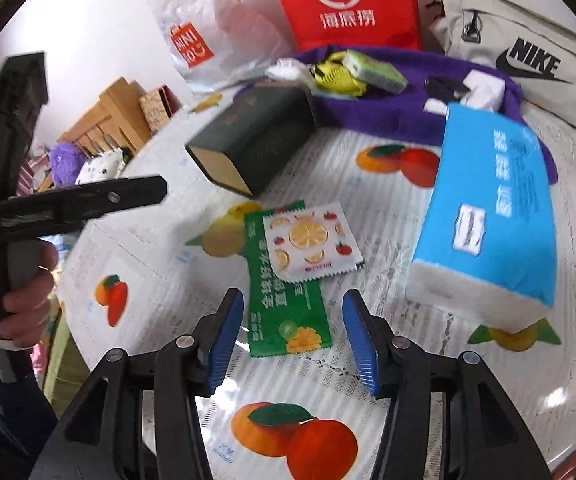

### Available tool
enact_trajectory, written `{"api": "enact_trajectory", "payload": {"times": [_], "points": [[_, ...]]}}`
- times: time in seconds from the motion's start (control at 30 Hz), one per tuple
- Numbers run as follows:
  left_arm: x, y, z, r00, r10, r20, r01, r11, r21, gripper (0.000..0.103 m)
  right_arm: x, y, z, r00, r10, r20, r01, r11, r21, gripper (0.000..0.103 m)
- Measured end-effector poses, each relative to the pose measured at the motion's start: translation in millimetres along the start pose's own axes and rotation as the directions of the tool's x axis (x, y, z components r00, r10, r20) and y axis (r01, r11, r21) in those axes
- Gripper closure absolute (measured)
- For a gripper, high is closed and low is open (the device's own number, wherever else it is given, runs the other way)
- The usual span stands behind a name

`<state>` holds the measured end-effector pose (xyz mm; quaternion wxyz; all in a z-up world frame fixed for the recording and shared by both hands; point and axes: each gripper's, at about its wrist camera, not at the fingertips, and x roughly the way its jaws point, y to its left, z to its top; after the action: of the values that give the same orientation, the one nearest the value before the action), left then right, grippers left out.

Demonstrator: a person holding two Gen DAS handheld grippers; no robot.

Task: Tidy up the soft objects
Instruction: 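Withdraw both tools from the towel toward the green snack packet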

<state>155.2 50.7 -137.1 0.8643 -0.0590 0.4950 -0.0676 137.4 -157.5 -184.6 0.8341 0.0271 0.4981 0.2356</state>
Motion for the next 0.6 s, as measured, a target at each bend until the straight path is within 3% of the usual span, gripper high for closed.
{"api": "enact_trajectory", "payload": {"times": [0.23,0.53,0.6], "points": [[22.6,-40.5,-7.6,0.994,-0.104,-0.013,0.105,0.985,0.140,0.013,0.4,-19.3,-17.1,0.999,-0.031,-0.020,0.032,0.999,0.034,0.051],[67.6,-77.9,-9.7,0.991,-0.119,-0.068,0.132,0.963,0.236,0.013,-18.7,-56.1,-39.5,0.996,-0.094,-0.006,0.094,0.990,0.108,0.051],[78.0,-84.2,-12.3,0.992,-0.092,-0.084,0.111,0.959,0.262,0.013,-20.9,-61.8,-42.6,0.995,-0.097,-0.004,0.097,0.988,0.121,0.051]]}}
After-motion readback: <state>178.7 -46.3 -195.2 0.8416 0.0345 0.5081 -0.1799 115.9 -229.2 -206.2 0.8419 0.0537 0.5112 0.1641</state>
